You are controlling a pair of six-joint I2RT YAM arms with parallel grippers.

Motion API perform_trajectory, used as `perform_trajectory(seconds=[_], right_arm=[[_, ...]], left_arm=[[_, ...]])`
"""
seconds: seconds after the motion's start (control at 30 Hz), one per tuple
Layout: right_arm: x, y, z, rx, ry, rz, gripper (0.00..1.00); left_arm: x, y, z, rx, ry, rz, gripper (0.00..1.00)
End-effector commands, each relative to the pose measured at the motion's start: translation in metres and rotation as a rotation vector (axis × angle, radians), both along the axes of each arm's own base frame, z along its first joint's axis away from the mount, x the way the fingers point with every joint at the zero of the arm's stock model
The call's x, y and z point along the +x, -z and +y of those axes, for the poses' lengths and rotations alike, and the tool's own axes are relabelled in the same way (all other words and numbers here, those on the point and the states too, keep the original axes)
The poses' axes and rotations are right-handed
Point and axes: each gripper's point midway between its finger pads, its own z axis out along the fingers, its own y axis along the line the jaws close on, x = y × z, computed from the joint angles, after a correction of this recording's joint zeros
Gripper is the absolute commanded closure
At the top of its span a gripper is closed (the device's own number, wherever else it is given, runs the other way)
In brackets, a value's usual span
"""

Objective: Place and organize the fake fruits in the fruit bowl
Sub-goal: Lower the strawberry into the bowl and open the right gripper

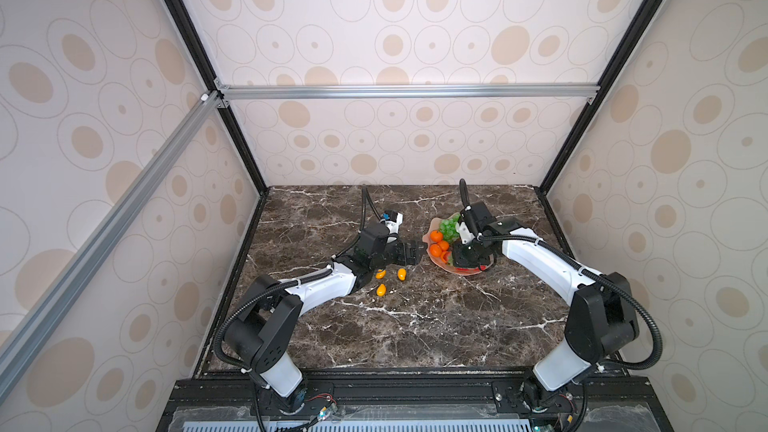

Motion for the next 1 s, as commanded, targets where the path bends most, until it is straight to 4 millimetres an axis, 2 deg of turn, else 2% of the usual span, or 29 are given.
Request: perform_trajectory(seconds=[0.0, 0.27, 0.5, 0.73, 0.97], right_arm=[[-0.001, 0.010, 0.005, 0.022, -0.030, 0.028, 1.00], [0.000, 0.025, -0.001, -0.004, -0.026, 0.069, 1.00], [0.000, 0.009, -0.007, -0.017, -0.016, 0.011, 1.00], [0.000, 0.025, -0.002, -0.009, -0.038, 0.051, 1.00], [-0.001, 0.032, -0.009, -0.056, -0.033, 0.076, 0.97]], left_arm=[[0.000, -0.017, 0.002, -0.042, 0.004, -0.035, 0.02], [-0.001, -0.017, 0.001, -0.054, 0.005, -0.031, 0.02], [-0.001, -0.018, 0.000, -0.058, 0.011, -0.032, 0.02], [-0.003, -0.022, 0.000, -0.061, 0.020, -0.047, 0.02], [-0.003, -0.023, 0.001, -0.062, 0.018, -0.045, 0.02]])
